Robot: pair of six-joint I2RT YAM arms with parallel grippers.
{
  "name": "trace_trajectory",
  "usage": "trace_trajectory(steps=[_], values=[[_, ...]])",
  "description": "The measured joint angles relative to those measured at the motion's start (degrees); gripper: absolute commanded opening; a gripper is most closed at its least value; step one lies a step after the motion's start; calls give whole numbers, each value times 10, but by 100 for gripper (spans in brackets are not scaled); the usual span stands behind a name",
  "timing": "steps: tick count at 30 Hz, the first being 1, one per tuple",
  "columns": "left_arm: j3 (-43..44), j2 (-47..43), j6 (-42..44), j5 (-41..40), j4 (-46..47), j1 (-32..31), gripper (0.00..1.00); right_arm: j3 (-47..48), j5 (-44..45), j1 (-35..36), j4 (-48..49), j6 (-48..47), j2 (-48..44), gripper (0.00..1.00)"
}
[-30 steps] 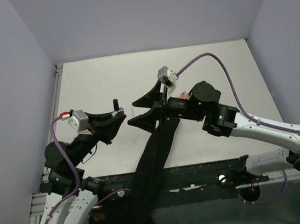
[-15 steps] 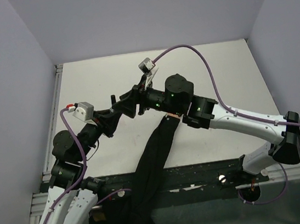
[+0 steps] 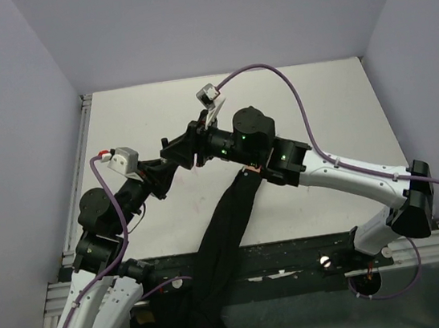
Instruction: Paint the nails
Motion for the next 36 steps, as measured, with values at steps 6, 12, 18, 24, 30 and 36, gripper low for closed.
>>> trace_trajectory(steps=[6,12,18,24,30,36], values=[[0,0,0,-4,-3,2,0,10,0,0,-3,1,12,50],[0,1,0,-7,-5,4,0,19,1,-1,-8,1,20,49],[0,1,0,-12,-8,4,0,29,3,-1,-16,1,28,48],[0,1,0,-9,-8,4,0,38,7,-1,-20,1,38,47],[0,2,0,-5,-8,4,0,42,6,-1,-23,3,50,45],[0,3,0,-2,-7,3,0,42,7,-1,-24,2,50,41]])
